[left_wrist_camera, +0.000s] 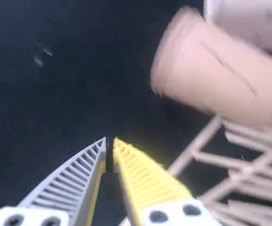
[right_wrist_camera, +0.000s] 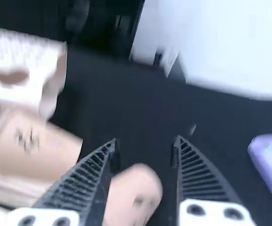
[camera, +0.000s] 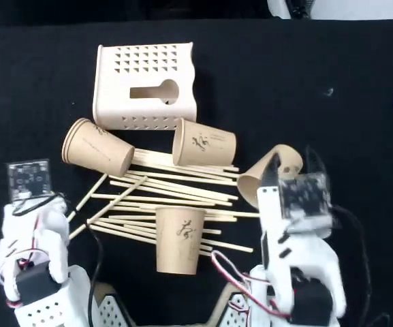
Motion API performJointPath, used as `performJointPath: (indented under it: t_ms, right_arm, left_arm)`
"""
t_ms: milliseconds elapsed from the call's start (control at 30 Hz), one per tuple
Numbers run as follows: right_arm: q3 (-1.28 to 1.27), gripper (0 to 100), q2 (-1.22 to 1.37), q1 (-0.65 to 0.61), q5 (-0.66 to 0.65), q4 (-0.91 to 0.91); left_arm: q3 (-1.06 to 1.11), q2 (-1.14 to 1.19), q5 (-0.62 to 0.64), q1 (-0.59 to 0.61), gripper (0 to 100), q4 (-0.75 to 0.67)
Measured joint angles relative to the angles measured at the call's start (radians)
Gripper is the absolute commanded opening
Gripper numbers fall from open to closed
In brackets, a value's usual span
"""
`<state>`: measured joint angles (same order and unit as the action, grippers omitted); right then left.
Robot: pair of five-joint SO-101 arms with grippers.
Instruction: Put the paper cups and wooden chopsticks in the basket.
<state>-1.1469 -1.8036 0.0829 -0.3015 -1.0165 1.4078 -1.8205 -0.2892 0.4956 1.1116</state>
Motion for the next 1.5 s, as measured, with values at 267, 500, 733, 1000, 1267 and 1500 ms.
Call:
performJointPath:
  t_ms: [267, 500, 733, 1000, 1267, 1500]
  right_arm:
    - [0.331, 20.2, 0.292, -0.066, 0.069, 0.021]
    - [0.763, 20.1, 0.890, -0.230, 0.267, -0.137]
    - [1.168, 20.5, 1.494, -0.315, 0.316, -0.242]
    - [1.519, 35.3, 2.007, -0.371, 0.393, -0.290]
    - [1.806, 23.2, 2.366, -0.448, 0.413, -0.290]
    - [1.973, 31.2, 2.522, -0.497, 0.414, -0.313]
  left_arm:
    - [-0.098, -0.008, 0.123, 0.031, 25, -0.224]
    - [-0.104, 0.084, 0.133, -0.032, 25, -0.307]
    - [-0.299, 0.503, 0.164, -0.068, 25, -0.292]
    - [-0.525, 1.008, 0.181, -0.035, 24, -0.097]
    - [-0.400, 1.036, 0.180, 0.086, 24, -0.224]
    - [-0.285, 1.037, 0.180, 0.087, 24, -0.327]
